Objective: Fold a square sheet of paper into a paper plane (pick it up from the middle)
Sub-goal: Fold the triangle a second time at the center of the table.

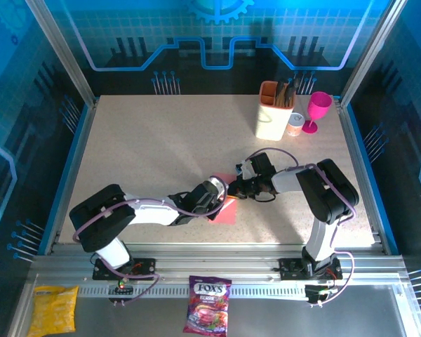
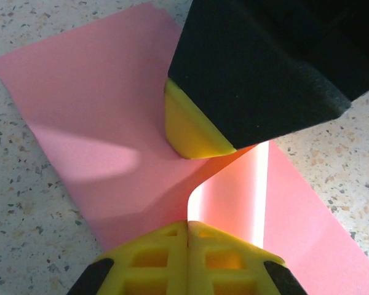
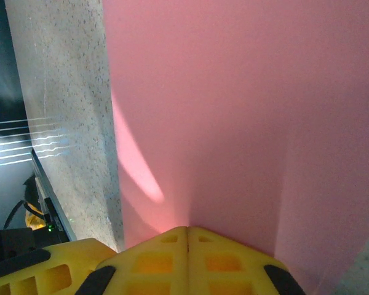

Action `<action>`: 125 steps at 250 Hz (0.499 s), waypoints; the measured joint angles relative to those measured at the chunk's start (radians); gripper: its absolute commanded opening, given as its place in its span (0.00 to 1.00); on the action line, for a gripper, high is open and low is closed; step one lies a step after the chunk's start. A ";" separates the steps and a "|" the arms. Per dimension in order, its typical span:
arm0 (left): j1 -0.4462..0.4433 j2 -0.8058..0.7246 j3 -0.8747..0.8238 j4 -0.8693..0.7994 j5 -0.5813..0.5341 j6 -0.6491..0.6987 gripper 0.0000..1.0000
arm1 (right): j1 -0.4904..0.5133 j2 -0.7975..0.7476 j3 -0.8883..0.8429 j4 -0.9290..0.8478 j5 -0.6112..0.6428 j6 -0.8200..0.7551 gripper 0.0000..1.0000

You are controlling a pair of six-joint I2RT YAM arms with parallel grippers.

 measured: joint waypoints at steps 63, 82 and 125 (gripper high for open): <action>0.002 0.019 -0.002 0.011 0.000 0.003 0.00 | 0.000 0.002 0.002 0.000 -0.001 0.000 0.00; 0.002 0.022 -0.008 0.018 0.000 0.003 0.00 | 0.000 0.002 0.005 -0.005 -0.001 0.000 0.00; 0.002 0.030 -0.026 0.037 -0.008 0.002 0.00 | 0.000 0.001 0.024 -0.043 0.003 -0.007 0.00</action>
